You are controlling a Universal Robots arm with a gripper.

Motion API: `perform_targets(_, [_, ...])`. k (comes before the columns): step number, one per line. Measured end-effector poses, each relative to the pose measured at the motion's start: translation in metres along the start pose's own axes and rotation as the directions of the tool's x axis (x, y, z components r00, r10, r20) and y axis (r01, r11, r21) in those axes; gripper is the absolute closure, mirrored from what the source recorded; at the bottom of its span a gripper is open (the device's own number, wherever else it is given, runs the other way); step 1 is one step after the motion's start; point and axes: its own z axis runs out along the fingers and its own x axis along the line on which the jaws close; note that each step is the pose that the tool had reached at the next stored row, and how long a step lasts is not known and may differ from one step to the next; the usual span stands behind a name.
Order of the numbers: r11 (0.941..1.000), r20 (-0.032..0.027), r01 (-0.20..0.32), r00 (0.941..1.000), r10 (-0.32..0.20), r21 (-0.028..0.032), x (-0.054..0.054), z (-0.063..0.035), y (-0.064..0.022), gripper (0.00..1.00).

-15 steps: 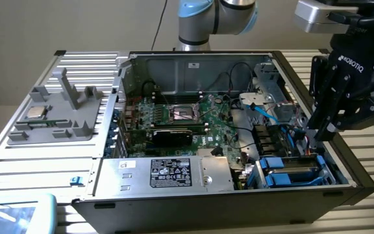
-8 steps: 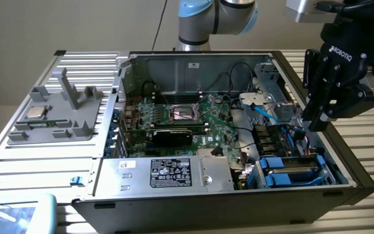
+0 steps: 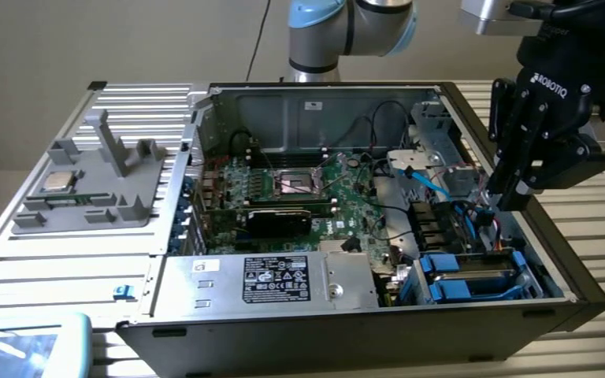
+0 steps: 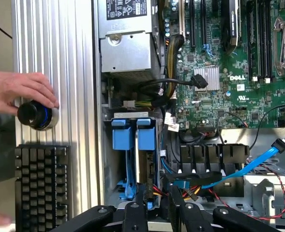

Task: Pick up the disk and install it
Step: 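Insert the first disk wire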

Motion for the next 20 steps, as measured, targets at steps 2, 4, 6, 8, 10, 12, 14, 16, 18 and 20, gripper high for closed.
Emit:
perform_targets(2, [1.0000,-0.0001,0.000,1.0000,0.000,-0.0006,0.000,0.0000,0.0000,0.69])
perform_targets(4, [1.0000,-0.0001,0.000,1.0000,0.000,-0.0011,0.000,0.0000,0.0000,0.69])
perform_targets(6, [1.0000,-0.0002,0.000,1.0000,0.000,-0.0017,0.000,0.0000,0.0000,0.69])
perform_targets(8, [1.0000,-0.0002,0.001,1.0000,-0.001,-0.0022,0.000,0.0000,0.0000,0.69])
perform_targets(10, [1.0000,-0.0002,0.001,1.0000,-0.001,-0.0028,0.000,0.0000,0.0000,0.69])
perform_targets(12, [1.0000,-0.0002,0.001,1.0000,-0.001,-0.0034,0.000,0.0000,0.0000,0.69])
perform_targets(14, [1.0000,-0.0004,0.001,1.0000,-0.001,-0.0039,0.000,-0.0001,0.0000,0.69])
perform_targets(16, [1.0000,-0.0031,0.001,1.0000,-0.001,-0.0046,-0.002,0.0001,0.0001,0.69])
perform_targets(18, [1.0000,-0.0100,0.001,0.9999,-0.001,-0.0055,-0.006,0.0012,0.0003,0.69])
perform_targets(20, [1.0000,-0.0158,0.001,0.9999,-0.002,-0.0060,-0.010,0.0023,0.0008,0.69])
